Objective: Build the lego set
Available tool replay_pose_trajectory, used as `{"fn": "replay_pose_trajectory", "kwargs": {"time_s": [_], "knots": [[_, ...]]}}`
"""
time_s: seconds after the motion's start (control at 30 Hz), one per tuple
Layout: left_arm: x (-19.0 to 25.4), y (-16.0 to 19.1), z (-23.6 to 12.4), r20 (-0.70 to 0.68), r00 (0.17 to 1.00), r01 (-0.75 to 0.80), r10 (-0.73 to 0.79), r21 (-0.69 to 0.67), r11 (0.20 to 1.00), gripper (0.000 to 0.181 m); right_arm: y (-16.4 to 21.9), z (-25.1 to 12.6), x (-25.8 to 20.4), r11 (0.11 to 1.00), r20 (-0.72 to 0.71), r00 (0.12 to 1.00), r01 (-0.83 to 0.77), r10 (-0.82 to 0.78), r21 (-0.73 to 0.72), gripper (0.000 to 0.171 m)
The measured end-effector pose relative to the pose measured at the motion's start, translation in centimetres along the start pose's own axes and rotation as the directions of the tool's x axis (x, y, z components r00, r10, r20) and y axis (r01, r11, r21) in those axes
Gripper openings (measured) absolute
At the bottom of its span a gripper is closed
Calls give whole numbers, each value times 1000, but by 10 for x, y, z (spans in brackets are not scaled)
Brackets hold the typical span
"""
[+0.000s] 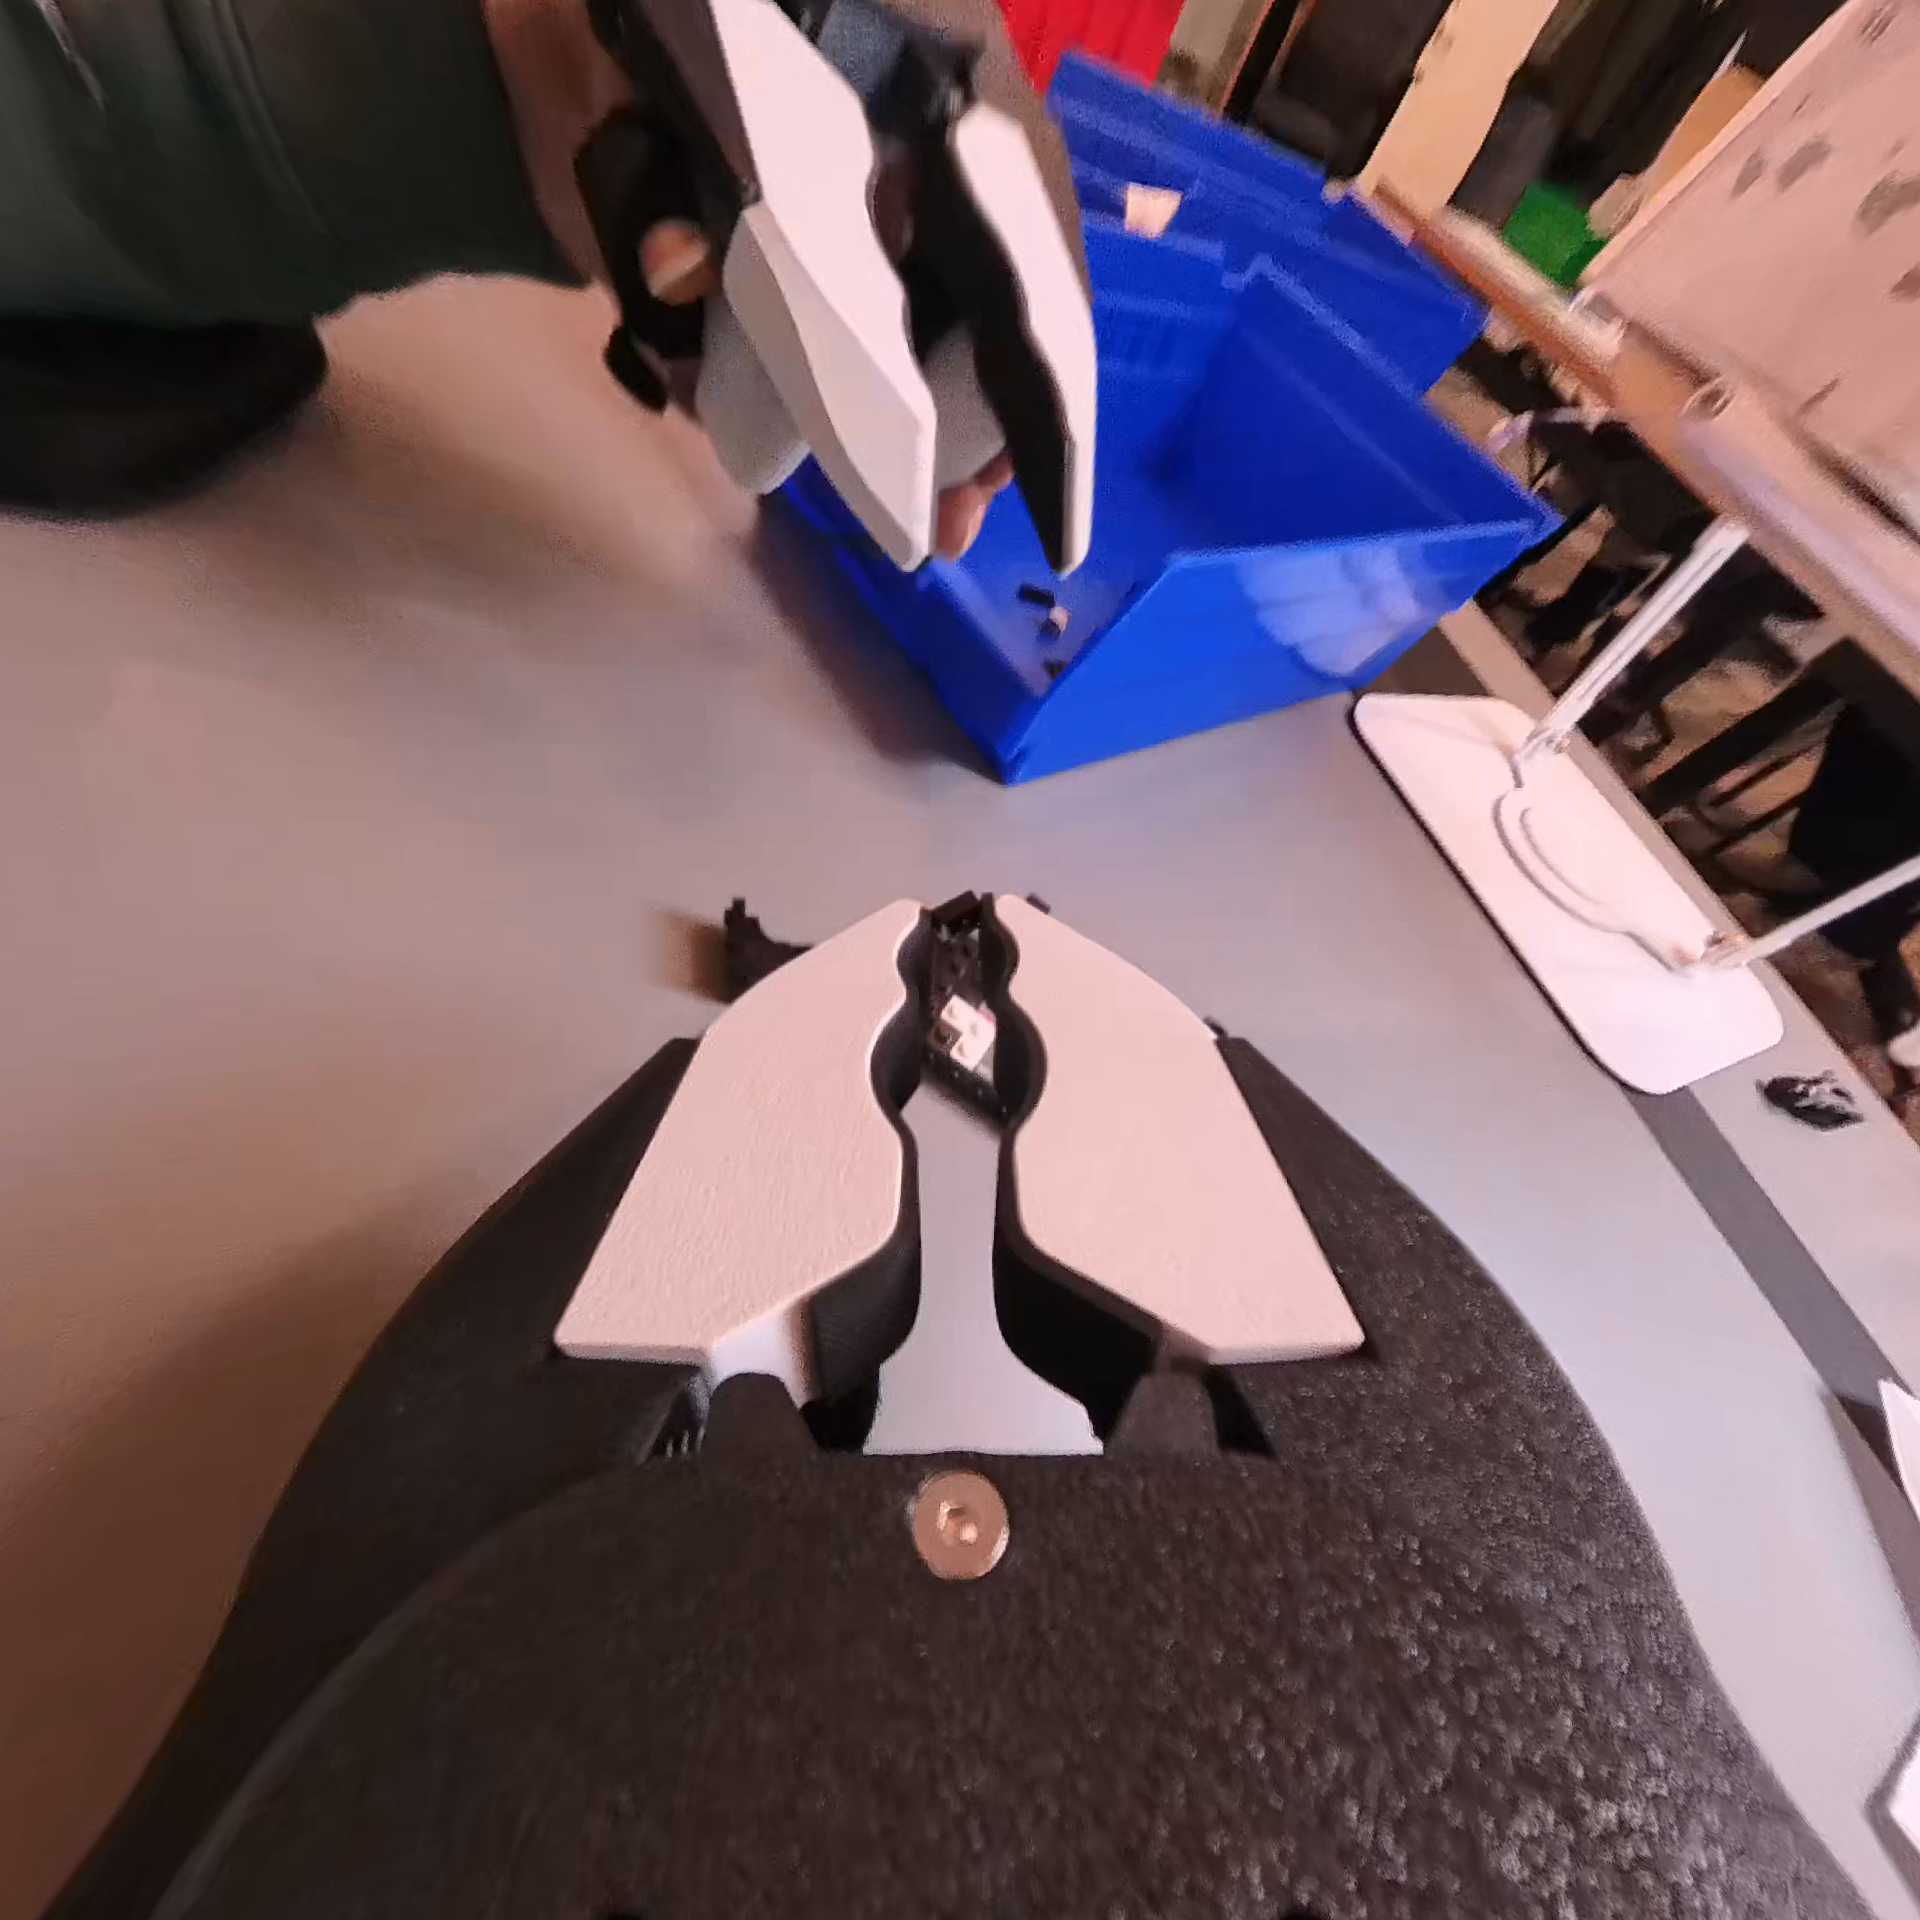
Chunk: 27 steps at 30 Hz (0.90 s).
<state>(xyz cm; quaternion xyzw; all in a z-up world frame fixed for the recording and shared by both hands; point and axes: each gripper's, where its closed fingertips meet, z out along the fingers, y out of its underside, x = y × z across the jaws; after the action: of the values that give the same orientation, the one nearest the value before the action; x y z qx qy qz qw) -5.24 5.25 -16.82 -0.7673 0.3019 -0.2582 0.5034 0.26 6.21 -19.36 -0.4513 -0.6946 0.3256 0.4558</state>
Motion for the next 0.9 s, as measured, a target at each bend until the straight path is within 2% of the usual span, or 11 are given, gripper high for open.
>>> {"fn": "replay_pose_trajectory", "kwargs": {"time_s": [0.1,0.23,0.4,0.47,0.53,0.7,0.77,0.83,0.9], "knots": [[20,-16,4,-162,978,147,-131,93,985,31,-19,-6,1,995,-24,1000,11,-9,97,8],[42,-27,19,-402,843,429,-358,98,898,25,-38,-10,1,982,-93,993,82,-67,173,8],[52,-28,30,-515,715,568,-472,36,822,23,-47,-11,-5,967,-145,975,190,-166,171,8],[54,-26,33,-516,706,575,-485,19,818,21,-49,-11,-6,961,-163,968,219,-192,167,8],[58,-29,30,-549,684,585,-481,18,811,9,-49,-10,-5,958,-184,959,245,-217,151,8],[56,-27,30,-525,707,563,-473,13,827,8,-47,-8,-4,952,-209,945,281,-253,120,9],[51,-27,28,-495,739,539,-457,29,841,8,-44,-8,-1,958,-215,946,267,-241,101,14],[34,-25,22,-385,820,482,-424,65,874,8,-41,-9,0,972,-181,964,213,-192,99,19],[1,-20,10,-152,922,372,-357,88,924,8,-27,-5,-2,987,-103,983,157,-152,36,20]]}}
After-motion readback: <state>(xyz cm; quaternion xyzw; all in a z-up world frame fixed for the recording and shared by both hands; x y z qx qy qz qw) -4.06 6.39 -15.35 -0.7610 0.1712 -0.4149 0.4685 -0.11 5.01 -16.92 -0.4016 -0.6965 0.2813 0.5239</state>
